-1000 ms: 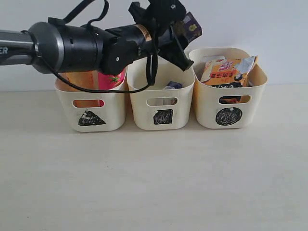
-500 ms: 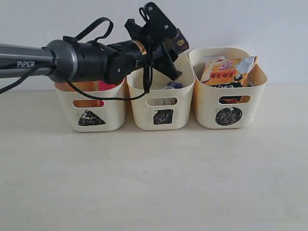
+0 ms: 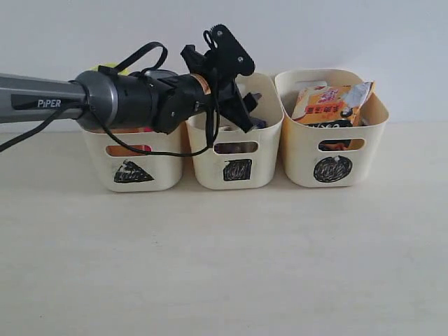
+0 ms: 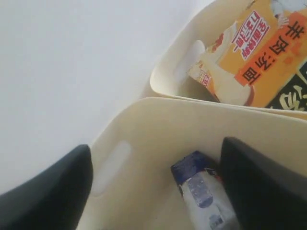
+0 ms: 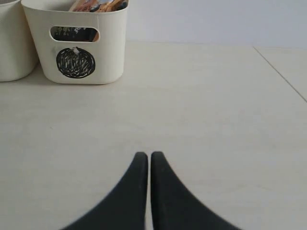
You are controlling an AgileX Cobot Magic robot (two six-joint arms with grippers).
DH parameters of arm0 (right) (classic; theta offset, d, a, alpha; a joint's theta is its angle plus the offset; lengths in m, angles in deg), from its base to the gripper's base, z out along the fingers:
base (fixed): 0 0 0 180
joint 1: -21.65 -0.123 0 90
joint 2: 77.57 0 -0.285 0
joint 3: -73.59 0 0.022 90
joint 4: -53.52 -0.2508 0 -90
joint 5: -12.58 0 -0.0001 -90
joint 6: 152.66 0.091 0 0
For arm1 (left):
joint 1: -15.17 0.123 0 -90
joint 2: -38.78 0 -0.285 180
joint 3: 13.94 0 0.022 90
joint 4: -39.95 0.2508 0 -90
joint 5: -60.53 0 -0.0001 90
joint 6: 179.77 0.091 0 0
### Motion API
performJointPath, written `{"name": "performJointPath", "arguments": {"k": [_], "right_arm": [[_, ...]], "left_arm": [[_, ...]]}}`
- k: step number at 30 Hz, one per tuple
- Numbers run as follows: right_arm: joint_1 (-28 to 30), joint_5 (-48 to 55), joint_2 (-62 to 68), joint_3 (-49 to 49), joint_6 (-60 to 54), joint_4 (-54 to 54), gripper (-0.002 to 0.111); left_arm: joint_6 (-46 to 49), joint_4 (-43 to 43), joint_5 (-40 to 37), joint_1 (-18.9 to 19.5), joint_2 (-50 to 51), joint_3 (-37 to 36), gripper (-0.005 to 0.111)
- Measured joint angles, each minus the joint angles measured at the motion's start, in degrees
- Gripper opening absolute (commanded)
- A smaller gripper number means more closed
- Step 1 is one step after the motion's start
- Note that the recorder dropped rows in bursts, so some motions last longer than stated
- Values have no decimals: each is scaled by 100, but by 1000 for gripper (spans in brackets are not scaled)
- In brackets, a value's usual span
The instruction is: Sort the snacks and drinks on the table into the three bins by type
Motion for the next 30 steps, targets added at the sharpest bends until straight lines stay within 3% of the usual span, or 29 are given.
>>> {"name": "performJointPath", "arguments": {"k": [4,6,9,12,20,25,30], "right_arm": [[0,0,0,0,0,0,0],[0,0,0,0,0,0,0],[0,0,0,0,0,0,0],[0,0,0,0,0,0,0],[0,0,0,0,0,0,0],[0,0,0,0,0,0,0],[0,0,0,0,0,0,0]], "left_arm": [[0,0,0,0,0,0,66],[0,4,0,0,14,0,59],[0,202,-274,-10,-92,0,37],[0,531,-847,-63,-307,0,4],[315,1030,-1862,-620,-1197,-125,4],[1365,1048,-2147,-980,-2023,-844,4],[2048,1048,-2452,-1023,-2787,-1769,4]]}}
